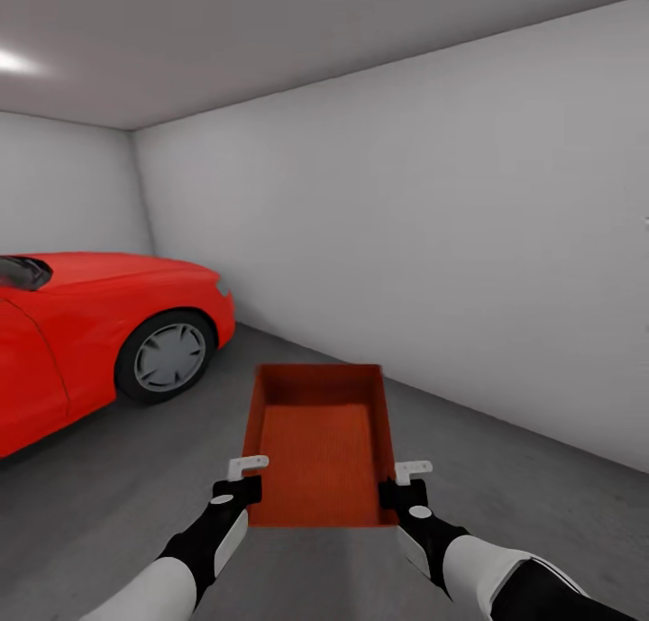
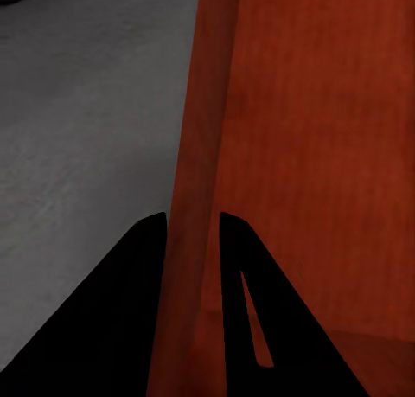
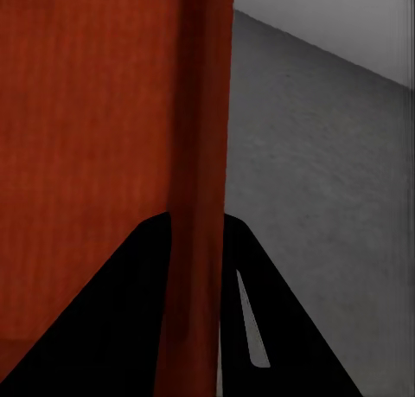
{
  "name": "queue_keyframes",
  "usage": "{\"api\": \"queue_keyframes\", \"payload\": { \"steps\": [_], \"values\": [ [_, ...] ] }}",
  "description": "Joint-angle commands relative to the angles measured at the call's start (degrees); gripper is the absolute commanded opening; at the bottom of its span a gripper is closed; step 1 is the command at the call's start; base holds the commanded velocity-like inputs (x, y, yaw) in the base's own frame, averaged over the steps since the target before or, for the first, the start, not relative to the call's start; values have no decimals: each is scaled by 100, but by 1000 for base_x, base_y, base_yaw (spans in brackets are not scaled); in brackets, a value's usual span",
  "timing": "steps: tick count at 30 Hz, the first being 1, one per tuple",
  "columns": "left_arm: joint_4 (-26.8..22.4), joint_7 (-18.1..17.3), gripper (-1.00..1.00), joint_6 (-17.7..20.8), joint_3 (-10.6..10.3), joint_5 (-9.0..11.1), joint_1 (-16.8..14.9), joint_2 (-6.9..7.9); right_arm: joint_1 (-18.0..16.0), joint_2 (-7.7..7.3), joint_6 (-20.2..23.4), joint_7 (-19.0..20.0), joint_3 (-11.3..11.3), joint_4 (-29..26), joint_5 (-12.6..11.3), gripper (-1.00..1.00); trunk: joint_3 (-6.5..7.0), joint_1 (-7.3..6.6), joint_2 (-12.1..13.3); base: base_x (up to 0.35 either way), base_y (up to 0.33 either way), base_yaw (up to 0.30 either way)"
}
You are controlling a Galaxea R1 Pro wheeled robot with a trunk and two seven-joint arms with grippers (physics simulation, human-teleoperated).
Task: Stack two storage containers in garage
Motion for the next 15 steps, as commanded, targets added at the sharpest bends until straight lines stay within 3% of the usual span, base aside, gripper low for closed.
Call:
{"api": "queue_keyframes", "payload": {
  "steps": [1, 15],
  "values": [
    [-21, 56, -100, 35, 387, 85, -2, 131, -5, -114, 10, -7, -420, -20, 59, -100, -9, 4, -7, 311, 187, -284],
    [-21, 56, -100, 35, 387, 85, -2, 135, -5, -114, 10, -7, -420, -20, 59, -100, -9, 4, -7, 306, 198, -284]
  ]
}}
